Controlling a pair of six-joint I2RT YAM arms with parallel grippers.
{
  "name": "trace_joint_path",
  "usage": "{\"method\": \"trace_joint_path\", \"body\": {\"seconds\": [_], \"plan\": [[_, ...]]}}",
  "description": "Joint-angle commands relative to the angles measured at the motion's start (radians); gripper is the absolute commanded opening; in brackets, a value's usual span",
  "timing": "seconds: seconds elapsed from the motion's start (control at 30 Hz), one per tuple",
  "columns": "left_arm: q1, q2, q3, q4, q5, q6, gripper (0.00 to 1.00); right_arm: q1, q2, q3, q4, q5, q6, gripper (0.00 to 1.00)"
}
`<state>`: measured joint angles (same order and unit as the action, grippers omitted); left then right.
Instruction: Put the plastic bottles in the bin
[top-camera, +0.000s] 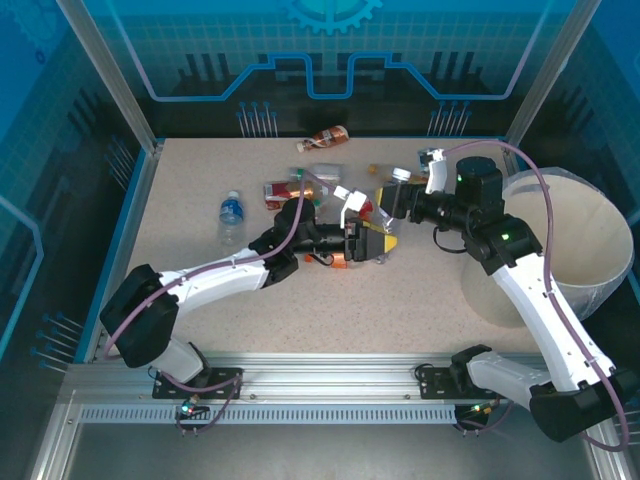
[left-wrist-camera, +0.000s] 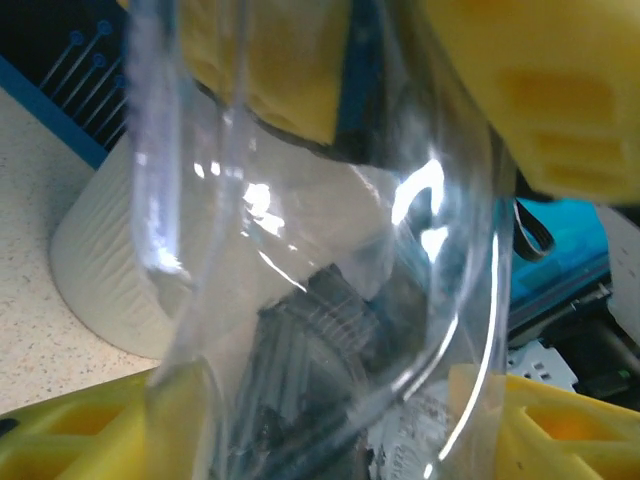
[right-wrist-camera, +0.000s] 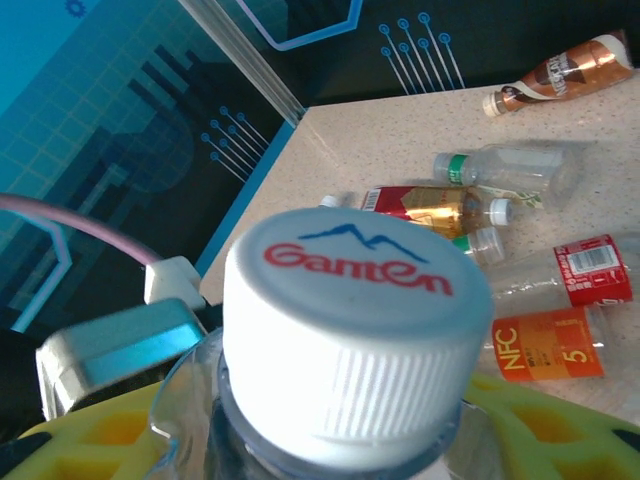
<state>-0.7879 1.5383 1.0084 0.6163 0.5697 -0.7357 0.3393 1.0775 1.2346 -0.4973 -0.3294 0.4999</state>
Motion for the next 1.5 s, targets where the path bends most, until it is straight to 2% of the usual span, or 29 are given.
{"method": "trace_joint_path", "body": {"seconds": [0.0, 0.13, 0.27, 0.37, 0.57, 0.73, 0.9, 1.07, 1.13, 1.33, 1.47], "plan": [[0.008, -0.011, 0.032, -0.085, -0.075, 0.040, 0.71, -0.003, -0.022, 0.054, -0.076, 0.095, -0.063, 0.44], [0.016, -0.037, 0.005, -0.095, -0.115, 0.041, 0.81, -0.031, -0.027, 0.096, -0.141, 0.193, -0.103, 0.43], [0.028, -0.079, -0.025, -0.141, -0.183, 0.048, 0.99, -0.060, -0.051, 0.135, -0.203, 0.336, -0.152, 0.42], [0.038, -0.116, -0.046, -0.194, -0.245, 0.072, 0.99, -0.100, -0.077, 0.162, -0.240, 0.451, -0.190, 0.41], [0.043, -0.172, -0.057, -0.332, -0.401, 0.116, 0.99, -0.182, -0.133, 0.234, -0.284, 0.589, -0.266, 0.41], [0.043, -0.196, -0.081, -0.389, -0.522, 0.112, 0.99, -0.251, -0.193, 0.260, -0.257, 0.655, -0.310, 0.40], [0.052, -0.205, -0.088, -0.409, -0.560, 0.092, 0.99, -0.299, -0.221, 0.259, -0.219, 0.735, -0.360, 0.38], [0.065, -0.210, -0.112, -0.407, -0.615, 0.056, 0.99, -0.350, -0.209, 0.238, -0.211, 1.041, -0.423, 0.38], [0.073, -0.205, -0.119, -0.400, -0.617, 0.031, 0.99, -0.386, -0.199, 0.217, -0.201, 1.117, -0.454, 0.37], [0.093, -0.190, -0.130, -0.400, -0.623, -0.016, 0.99, -0.540, -0.162, 0.163, -0.215, 1.195, -0.464, 0.37], [0.100, -0.194, -0.140, -0.438, -0.664, -0.021, 0.99, -0.648, -0.149, 0.092, -0.196, 1.232, -0.464, 0.37]]}}
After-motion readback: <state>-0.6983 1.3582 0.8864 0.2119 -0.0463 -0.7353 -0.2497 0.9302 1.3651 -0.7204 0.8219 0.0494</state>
